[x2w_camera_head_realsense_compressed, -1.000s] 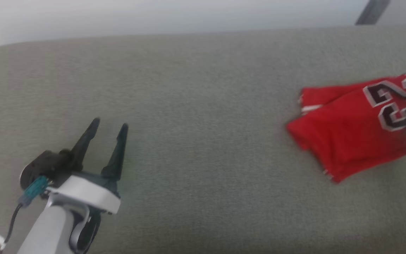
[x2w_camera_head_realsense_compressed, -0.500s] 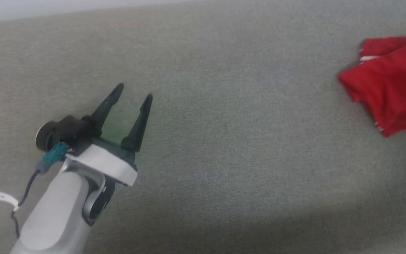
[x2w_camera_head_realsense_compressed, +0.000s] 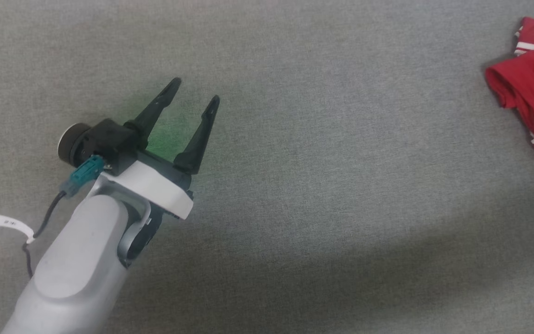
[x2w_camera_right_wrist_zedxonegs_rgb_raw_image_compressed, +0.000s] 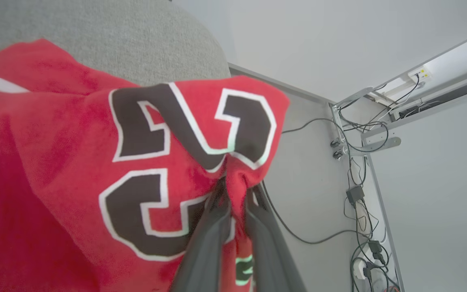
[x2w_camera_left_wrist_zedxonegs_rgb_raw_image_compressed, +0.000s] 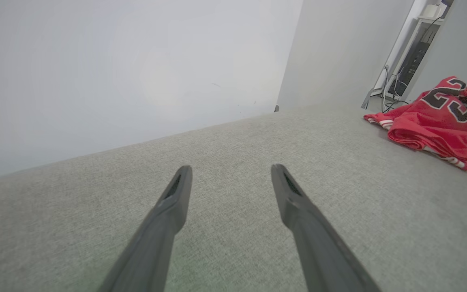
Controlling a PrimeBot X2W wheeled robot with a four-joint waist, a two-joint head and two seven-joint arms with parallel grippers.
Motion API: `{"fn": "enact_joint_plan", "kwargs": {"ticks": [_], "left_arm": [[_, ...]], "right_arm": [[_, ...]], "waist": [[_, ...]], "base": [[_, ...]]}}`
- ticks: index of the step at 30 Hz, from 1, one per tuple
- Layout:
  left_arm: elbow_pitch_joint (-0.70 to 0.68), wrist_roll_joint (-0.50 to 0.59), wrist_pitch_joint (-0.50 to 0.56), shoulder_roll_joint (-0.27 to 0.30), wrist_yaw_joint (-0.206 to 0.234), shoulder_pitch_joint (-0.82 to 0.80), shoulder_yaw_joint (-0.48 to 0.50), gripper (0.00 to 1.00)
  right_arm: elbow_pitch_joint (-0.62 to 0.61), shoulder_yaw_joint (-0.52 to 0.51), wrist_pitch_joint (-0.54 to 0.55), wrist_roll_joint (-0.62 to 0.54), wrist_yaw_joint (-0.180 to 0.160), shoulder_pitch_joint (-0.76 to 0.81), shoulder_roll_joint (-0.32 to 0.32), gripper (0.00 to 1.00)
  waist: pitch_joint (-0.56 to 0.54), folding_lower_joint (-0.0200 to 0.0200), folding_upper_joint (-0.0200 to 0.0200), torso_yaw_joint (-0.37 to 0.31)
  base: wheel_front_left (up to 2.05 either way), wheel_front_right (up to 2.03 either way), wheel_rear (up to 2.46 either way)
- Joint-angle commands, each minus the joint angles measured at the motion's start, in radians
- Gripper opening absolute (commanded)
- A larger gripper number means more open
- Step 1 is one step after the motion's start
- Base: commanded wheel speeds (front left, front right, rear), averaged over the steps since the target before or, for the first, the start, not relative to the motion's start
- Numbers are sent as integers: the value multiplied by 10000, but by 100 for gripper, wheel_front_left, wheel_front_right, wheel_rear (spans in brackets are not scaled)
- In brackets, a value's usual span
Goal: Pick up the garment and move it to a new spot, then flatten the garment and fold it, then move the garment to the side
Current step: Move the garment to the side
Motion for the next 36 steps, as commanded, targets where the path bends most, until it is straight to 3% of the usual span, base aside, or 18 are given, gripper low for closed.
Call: {"fn": "enact_joint_plan", "kwargs": {"ticks": [1, 7, 10, 11, 12, 23, 36], "left_arm": [[23, 12, -44, 1, -26, -128, -21, 100], [59, -102, -44, -13, -26, -419, -224, 100], [1, -150, -44, 6, -26, -497, -156, 100], [-26, -167, -44, 15, -26, -468, -104, 100], [-36, -168, -44, 25, -26, -411, -68, 100], [216, -175, -44, 183, -26, 338, 513, 100], [0, -751, -43, 484, -25, 2165, 1526, 100]], "right_arm": [[100, -29, -64, -38, -23, -110, 74, 0], [1120, -570, -314, -730, -23, -500, 384, 0], [1375, -806, -551, -1130, -23, -631, 512, 53], [1459, -928, -611, -1251, -23, -679, 519, 93], [1508, -965, -655, -1410, -23, -706, 569, 100], [1601, -1543, -1254, -2288, -23, -827, 1146, 100], [1283, -1812, -2938, -2198, -24, 239, 2500, 100]], "waist": [[54, 0, 0, 13], [190, 0, 0, 85], [152, 0, 0, 112], [120, 0, 0, 112], [69, 0, 0, 116], [-878, 0, 0, 149], [-2611, 0, 0, 540]], "base": [[0, 0, 0], [0, 0, 0], [0, 0, 0], [0, 0, 0], [0, 0, 0], [0, 0, 0], [0, 0, 0]]}}
